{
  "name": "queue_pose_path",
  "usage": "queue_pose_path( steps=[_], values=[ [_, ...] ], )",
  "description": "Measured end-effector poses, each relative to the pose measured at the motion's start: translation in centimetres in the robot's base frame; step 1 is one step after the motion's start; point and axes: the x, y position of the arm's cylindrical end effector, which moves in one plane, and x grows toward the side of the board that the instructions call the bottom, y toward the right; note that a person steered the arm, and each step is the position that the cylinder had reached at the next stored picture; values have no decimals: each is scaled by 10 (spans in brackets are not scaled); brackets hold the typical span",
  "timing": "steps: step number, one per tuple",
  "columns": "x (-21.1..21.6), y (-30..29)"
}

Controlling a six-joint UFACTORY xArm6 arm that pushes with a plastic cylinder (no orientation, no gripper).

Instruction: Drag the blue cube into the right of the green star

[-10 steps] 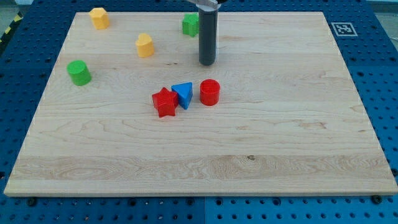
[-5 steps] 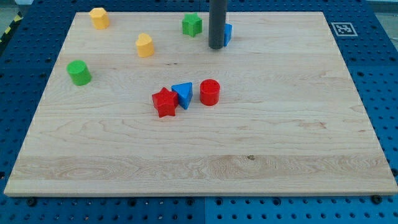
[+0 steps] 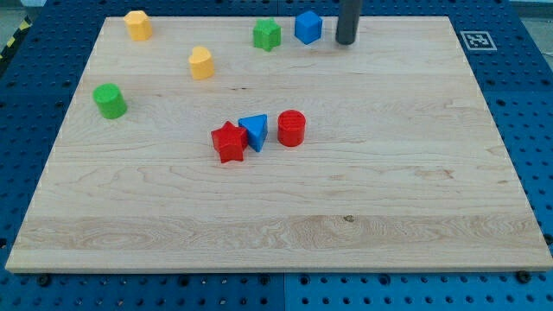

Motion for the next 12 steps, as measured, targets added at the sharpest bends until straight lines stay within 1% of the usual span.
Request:
queue_pose_path(
  steps=[1,2,4,5,8,10,11,12],
  values=[
    [-23,-8],
    [-35,-27],
    [-33,-61],
    [-25,-67],
    [-24,-109],
    [-23,-110],
    [-6,-99],
    [29,-89]
  ],
)
